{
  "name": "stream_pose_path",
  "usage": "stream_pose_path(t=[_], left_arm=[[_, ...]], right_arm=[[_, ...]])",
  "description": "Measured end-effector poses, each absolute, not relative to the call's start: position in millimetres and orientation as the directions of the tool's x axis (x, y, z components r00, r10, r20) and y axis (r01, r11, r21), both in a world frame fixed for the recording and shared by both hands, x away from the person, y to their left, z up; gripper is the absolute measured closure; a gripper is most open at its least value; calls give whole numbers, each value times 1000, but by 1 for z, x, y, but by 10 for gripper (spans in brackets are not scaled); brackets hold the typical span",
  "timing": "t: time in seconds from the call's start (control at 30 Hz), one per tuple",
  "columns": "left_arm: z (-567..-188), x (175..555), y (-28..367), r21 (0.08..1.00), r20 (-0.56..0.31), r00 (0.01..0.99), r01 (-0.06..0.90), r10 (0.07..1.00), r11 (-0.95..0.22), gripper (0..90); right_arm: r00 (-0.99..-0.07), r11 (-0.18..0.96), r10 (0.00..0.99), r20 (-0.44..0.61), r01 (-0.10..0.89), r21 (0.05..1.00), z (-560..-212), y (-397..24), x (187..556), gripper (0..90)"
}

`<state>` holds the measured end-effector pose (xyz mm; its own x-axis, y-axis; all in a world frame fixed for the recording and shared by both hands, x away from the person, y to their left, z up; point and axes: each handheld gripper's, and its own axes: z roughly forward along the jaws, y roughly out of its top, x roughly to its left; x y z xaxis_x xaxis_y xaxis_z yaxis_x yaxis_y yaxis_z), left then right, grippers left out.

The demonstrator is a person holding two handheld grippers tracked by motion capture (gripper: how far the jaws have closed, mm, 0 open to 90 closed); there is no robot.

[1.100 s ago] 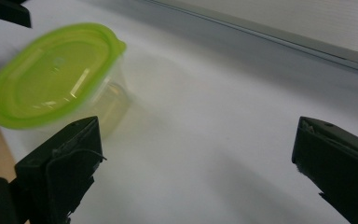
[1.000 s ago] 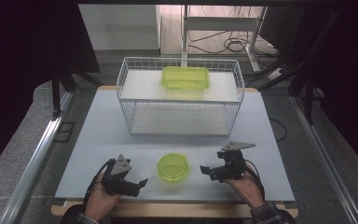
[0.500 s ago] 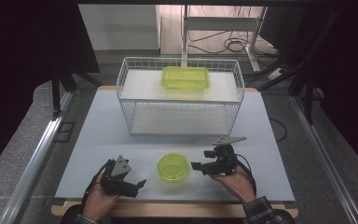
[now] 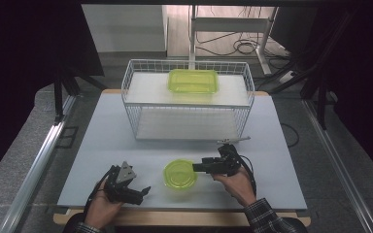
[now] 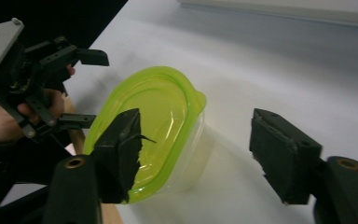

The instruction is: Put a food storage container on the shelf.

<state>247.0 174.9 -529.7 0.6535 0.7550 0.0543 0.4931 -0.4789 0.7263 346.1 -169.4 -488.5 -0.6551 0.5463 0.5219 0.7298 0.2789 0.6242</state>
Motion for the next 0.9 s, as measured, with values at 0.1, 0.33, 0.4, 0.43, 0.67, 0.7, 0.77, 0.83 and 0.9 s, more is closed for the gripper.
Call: stream_pose_path(t=[0.1, 0.33, 0.4, 0.43, 0.67, 0.7, 0.77, 0.83, 0.9], left_arm=[[-530, 247, 174, 724, 56, 655, 493, 753, -482, 38], [-530, 247, 173, 718, 58, 661, 492, 748, -491, 39], [-530, 247, 173, 717, 60, 662, 492, 747, -494, 39], [-531, 247, 173, 716, 62, 663, 492, 746, -496, 39], [-531, 247, 172, 713, 66, 665, 490, 744, -502, 39], [-531, 247, 172, 713, 67, 665, 490, 744, -502, 40], [-531, 247, 172, 713, 68, 664, 490, 744, -502, 40], [-531, 247, 172, 713, 68, 665, 489, 744, -502, 40], [-531, 247, 172, 713, 68, 664, 489, 744, -502, 40]], right_arm=[[-647, 291, 522, 556, 747, 597, -492, -166, 348, 462], [-623, 322, 504, 598, 778, 539, -500, -158, 351, 664], [-605, 318, 512, 610, 793, 520, -501, -158, 353, 718], [-595, 309, 516, 616, 800, 514, -501, -158, 353, 743], [-529, 269, 474, 704, 848, 456, -504, -161, 355, 809], [-525, 267, 471, 709, 851, 452, -504, -161, 354, 810], [-531, 271, 477, 700, 847, 458, -502, -161, 354, 811], [-536, 267, 482, 693, 843, 466, -499, -162, 354, 811], [-535, 253, 482, 694, 843, 474, -496, -164, 355, 812]])
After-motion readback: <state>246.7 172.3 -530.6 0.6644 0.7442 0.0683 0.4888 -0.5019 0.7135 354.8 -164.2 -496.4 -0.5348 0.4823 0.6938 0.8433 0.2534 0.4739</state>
